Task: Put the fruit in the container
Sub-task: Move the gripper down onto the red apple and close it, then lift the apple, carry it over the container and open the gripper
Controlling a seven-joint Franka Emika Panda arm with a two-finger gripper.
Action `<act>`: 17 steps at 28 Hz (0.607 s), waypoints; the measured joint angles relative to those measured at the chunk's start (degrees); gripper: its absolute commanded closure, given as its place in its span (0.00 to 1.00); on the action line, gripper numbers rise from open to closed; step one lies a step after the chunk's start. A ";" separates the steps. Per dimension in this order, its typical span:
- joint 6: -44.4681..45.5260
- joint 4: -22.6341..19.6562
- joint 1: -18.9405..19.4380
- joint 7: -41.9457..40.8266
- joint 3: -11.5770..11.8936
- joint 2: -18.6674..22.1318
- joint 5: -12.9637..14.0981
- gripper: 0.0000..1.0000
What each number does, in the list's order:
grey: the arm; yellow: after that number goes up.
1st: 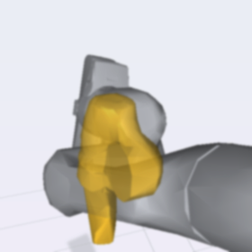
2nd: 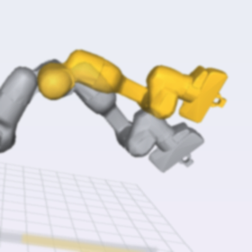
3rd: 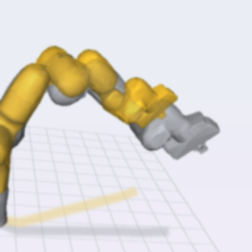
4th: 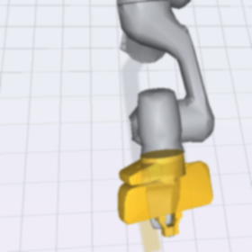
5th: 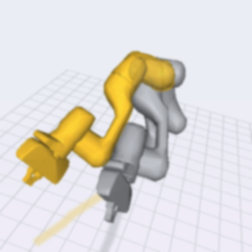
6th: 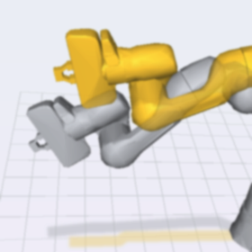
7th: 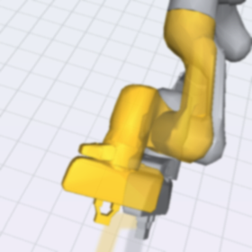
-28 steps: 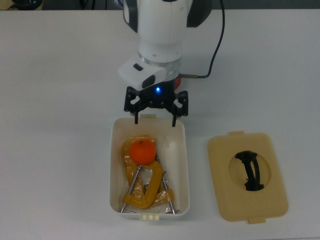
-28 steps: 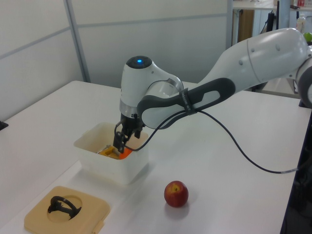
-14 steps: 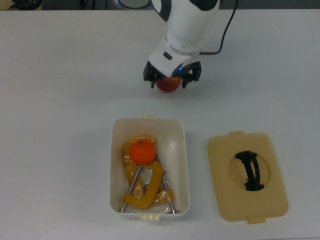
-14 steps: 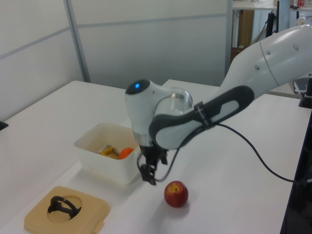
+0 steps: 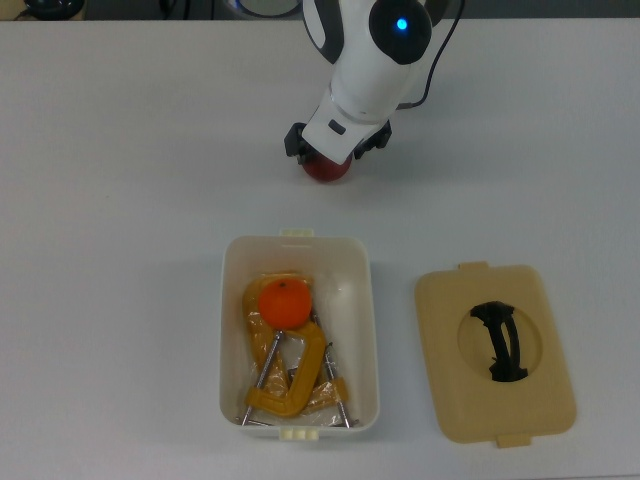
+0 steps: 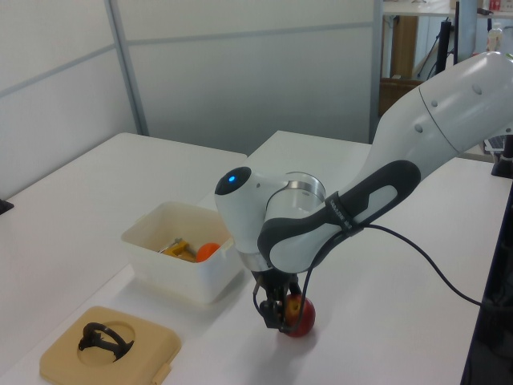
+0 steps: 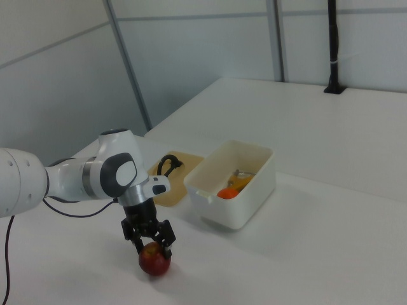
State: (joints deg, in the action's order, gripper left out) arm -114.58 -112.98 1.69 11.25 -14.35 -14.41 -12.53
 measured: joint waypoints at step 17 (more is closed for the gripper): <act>0.01 1.56 -0.36 0.00 -0.37 0.47 0.00 0.52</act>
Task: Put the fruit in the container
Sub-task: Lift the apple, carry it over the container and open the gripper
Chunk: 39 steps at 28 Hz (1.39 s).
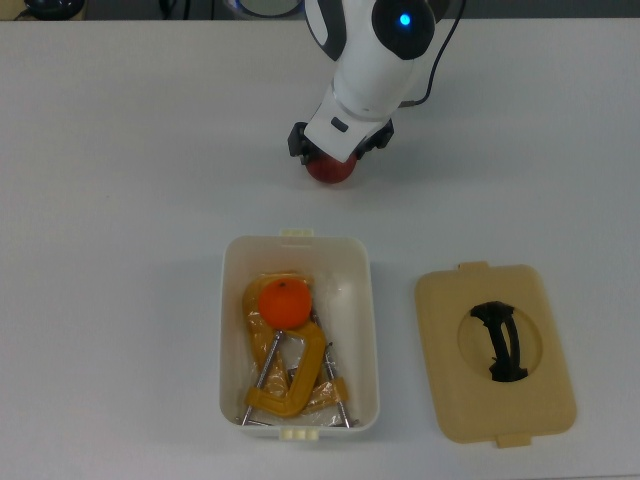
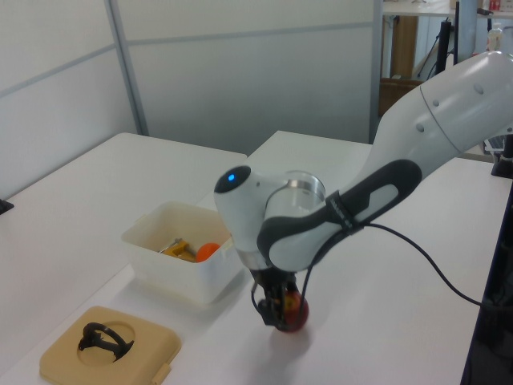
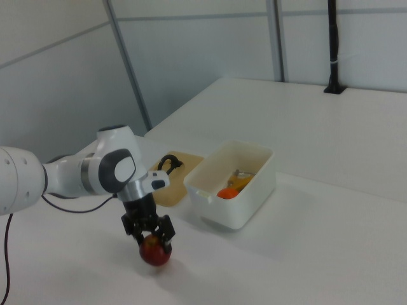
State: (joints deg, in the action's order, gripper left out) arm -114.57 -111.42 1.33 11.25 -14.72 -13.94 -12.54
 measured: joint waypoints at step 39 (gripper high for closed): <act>-22.70 16.59 -2.59 12.91 3.25 -4.53 -3.61 0.00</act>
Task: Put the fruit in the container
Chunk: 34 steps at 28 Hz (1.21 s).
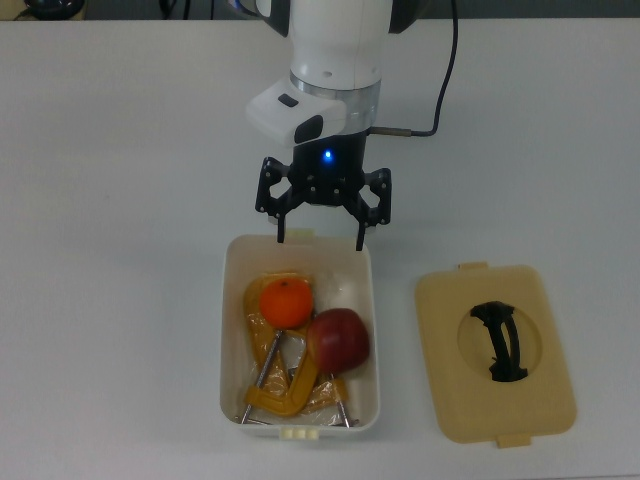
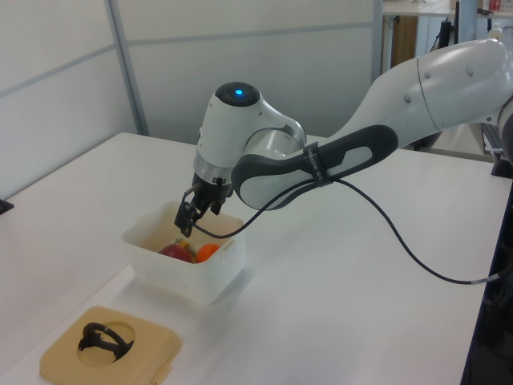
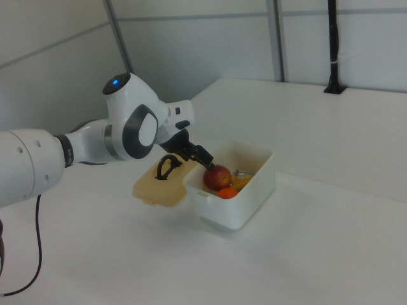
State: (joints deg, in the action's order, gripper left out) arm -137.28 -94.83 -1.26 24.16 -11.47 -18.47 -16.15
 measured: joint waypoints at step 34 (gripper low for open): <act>41.60 0.18 5.92 -20.48 16.05 19.72 14.67 0.00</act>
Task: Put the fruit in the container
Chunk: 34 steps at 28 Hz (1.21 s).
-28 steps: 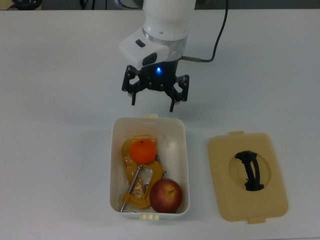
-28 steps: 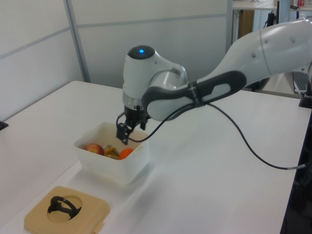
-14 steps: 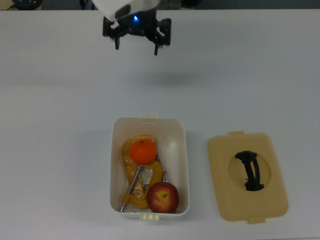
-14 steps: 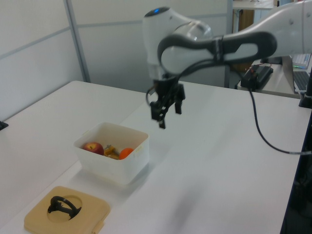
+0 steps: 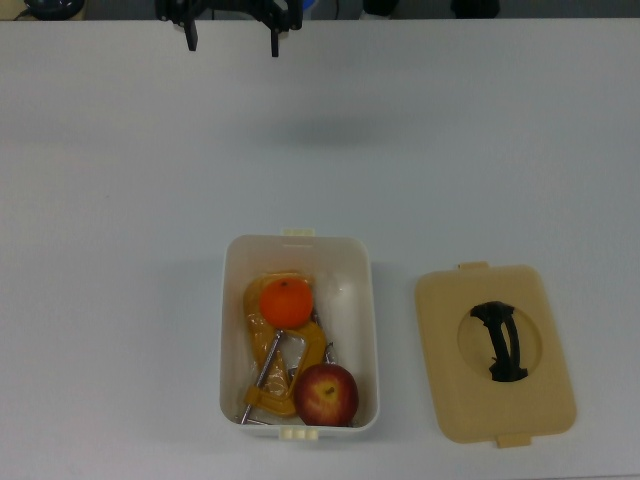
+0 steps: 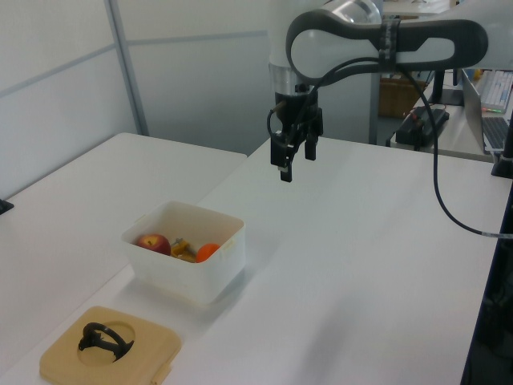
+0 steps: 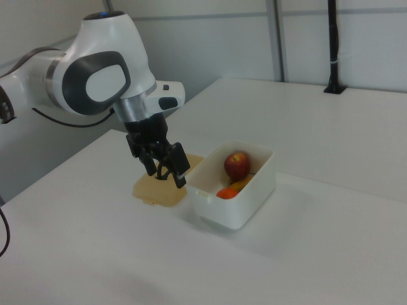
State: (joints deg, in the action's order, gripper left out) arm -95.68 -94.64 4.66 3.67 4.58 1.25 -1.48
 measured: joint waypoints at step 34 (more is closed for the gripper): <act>0.58 0.21 -2.45 -0.38 1.01 0.46 0.60 0.00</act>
State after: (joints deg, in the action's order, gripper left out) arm -95.10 -94.43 2.21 3.29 5.59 1.71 -0.88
